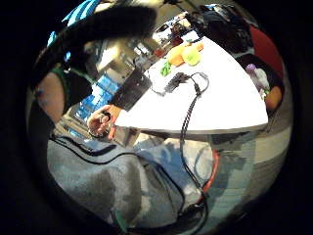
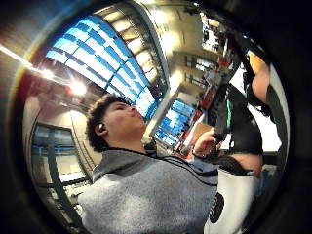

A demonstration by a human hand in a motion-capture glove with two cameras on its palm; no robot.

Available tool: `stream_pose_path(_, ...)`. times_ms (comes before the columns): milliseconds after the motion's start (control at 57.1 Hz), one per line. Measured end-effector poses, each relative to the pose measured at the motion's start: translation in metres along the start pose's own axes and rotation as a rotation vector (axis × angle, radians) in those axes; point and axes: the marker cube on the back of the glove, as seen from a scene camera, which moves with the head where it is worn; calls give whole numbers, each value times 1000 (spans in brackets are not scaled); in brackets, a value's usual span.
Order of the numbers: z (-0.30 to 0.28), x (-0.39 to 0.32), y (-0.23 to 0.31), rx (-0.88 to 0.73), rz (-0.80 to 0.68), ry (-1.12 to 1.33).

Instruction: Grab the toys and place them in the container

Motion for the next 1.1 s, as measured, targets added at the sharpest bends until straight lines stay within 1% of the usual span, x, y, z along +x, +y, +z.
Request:
stream_pose_path(175, 1, -6, -1, -76, 38, 92)
stream_pose_path(263, 0, -11, 1, -88, 187, 133)
stream_pose_path(298, -1, -11, 2, -85, 206, 142)
stream_pose_path(385, -3, -4, 9, -71, 99, 158)
stream_pose_path(508, 0, 5, 0, -91, 105, 199)
stream_pose_path(525, 1, 4, -2, -93, 123, 209)
stream_pose_path(578, 5, 0, -7, -86, 252, 264)
stream_pose_path(630, 8, -1, -11, -90, 326, 337)
stream_pose_path(665, 10, 3, -19, -95, 336, 389)
stream_pose_path(753, 13, 17, -34, -129, 252, 503)
stream_pose_path(841, 12, 45, -59, -198, 122, 626)
stream_pose_path(876, 12, 58, -73, -237, 142, 685)
stream_pose_path(928, 13, 74, -87, -314, 241, 743)
stream_pose_path(1016, 18, 106, -119, -419, 324, 774)
stream_pose_path(1051, 20, 119, -130, -440, 332, 790)
stream_pose_path(1103, 25, 146, -152, -453, 304, 829)
